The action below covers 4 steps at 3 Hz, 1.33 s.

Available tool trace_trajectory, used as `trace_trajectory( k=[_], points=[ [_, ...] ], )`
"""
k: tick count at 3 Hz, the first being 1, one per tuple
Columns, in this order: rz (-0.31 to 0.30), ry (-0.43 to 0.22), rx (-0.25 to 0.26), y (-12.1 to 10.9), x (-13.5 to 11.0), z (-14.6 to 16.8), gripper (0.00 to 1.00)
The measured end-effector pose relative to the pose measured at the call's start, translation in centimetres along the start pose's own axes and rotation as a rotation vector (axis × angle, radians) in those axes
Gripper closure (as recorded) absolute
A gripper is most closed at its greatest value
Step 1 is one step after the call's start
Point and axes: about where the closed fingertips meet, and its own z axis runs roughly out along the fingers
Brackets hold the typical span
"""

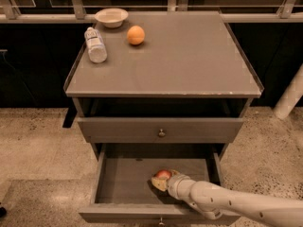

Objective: Pick apple from middle drawer and place on counter

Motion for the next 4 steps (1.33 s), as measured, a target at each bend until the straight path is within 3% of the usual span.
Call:
trace_trajectory(
  k=[1, 2, 3, 4],
  points=[
    [0.001, 0.036, -0.042, 0.1, 0.2, -1.2, 1.0],
    [-0.008, 0.012, -0.055, -4.1, -2.2, -4.9, 1.0],
    [0.024, -0.088, -0.021, -11.4, -5.4, -10.0, 1.0],
    [0.051, -0.197, -0.03, -16.6, -9.1, -15.1, 1.0]
  ],
)
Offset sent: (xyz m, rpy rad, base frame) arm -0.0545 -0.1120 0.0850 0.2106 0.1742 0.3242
